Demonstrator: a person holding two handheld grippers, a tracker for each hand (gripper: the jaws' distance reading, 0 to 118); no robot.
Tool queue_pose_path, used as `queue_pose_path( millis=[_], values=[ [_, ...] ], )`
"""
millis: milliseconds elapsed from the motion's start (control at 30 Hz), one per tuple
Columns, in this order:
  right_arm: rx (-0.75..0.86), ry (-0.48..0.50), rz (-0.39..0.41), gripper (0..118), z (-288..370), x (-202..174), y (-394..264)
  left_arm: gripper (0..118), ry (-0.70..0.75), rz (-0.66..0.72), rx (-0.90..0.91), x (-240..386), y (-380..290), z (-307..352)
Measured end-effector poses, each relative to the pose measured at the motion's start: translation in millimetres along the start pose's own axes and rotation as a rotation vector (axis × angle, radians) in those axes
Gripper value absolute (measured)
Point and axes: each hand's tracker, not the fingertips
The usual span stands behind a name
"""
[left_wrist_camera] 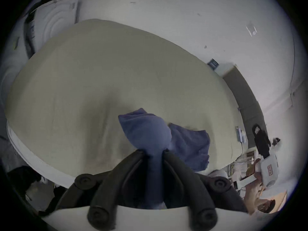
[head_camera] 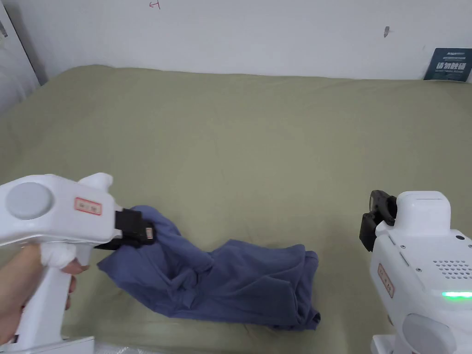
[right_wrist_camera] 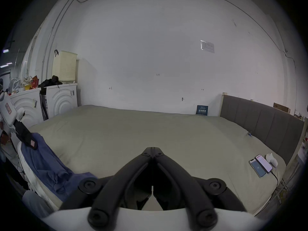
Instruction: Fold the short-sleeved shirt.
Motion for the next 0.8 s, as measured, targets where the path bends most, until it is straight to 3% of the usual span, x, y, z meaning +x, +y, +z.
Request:
queue_pose_path(
  millis=[300,433,467,500,533,567,667,733,767,800],
  values=[
    [-0.032,-0.014,0.008,0,11.6,8.6,-10.5,11,0.071,-0.225,-0.118,128.4,-14.9,-87.8],
    [-0.056,-0.022,-0.005,0,11.8,13.3,-17.3,13,0.092,-0.255,-0.154,160.5,-27.4,-141.5],
    [-0.062,-0.023,-0.009,0,11.8,14.4,-19.1,26,0.086,-0.240,-0.166,166.4,-30.2,-153.8],
    [-0.068,-0.024,-0.011,0,11.3,15.5,-21.2,70,0.072,-0.225,-0.172,169.4,-32.4,-163.7],
    [-0.072,-0.025,-0.013,0,11.2,16.3,-22.6,103,0.015,-0.207,-0.169,172.8,-33.7,-171.8],
    [-0.079,-0.026,-0.015,0,10.9,17.1,-24.2,118,-0.038,-0.177,-0.180,172.4,-34.2,-180.6],
    [-0.093,-0.028,-0.019,0,11.9,20.1,-26.9,118,-0.052,-0.148,-0.150,172.8,-34.8,-175.2],
    [-0.097,-0.027,-0.021,0,12.6,22.0,-27.4,110,-0.113,-0.140,-0.118,160.0,-30.1,-158.6],
    [-0.099,-0.027,-0.022,0,12.5,23.5,-28.5,101,-0.142,-0.125,-0.104,150.2,-27.4,-146.7],
    [-0.101,-0.028,-0.026,0,12.2,24.0,-28.5,79,-0.189,-0.107,-0.072,141.1,-26.6,-128.3]
  ],
)
